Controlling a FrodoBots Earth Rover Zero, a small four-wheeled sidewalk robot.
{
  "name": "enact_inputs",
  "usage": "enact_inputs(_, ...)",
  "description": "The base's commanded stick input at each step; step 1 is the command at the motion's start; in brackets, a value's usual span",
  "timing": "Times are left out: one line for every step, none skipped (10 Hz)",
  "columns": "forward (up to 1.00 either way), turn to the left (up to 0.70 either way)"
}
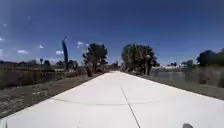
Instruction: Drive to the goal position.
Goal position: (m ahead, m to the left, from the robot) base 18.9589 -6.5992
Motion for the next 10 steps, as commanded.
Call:
enact_inputs(0.70, 0.00)
enact_inputs(0.70, 0.00)
enact_inputs(0.70, 0.00)
enact_inputs(0.70, 0.00)
enact_inputs(0.70, 0.00)
enact_inputs(0.70, 0.00)
enact_inputs(0.70, 0.00)
enact_inputs(0.70, 0.00)
enact_inputs(0.70, 0.00)
enact_inputs(0.70, 0.00)
